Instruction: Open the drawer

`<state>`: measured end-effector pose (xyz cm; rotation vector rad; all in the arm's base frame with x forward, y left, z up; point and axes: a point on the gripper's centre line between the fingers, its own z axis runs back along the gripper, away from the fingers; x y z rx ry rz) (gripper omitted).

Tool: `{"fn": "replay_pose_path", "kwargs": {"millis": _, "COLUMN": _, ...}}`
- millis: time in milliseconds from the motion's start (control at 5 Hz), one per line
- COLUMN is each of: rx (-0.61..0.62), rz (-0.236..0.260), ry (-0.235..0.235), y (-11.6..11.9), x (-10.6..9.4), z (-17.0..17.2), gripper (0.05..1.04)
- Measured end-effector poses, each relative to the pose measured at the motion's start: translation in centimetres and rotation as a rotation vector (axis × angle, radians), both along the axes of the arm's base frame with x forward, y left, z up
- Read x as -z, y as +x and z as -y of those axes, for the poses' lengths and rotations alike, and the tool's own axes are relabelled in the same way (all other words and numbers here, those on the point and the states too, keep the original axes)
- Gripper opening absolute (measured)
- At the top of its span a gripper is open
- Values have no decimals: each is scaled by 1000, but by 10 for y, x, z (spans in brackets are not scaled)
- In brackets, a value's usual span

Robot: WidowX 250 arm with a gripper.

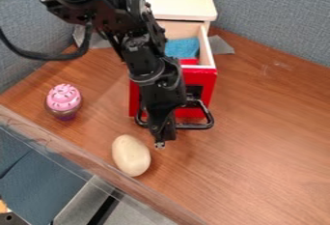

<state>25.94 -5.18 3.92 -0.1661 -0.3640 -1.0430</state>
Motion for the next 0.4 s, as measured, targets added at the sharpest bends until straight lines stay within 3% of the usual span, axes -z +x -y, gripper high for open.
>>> {"fn": "replay_pose_path", "kwargs": {"millis": 200, "rx": 7, "rz": 2, "ry": -5, "y": -1, "x": 0, "z": 1, "gripper": 196}}
{"fn": "replay_pose_path", "kwargs": {"millis": 400, "rx": 51, "rz": 12, "ry": -5, "y": -5, "x": -9, "z": 4, "gripper": 437}}
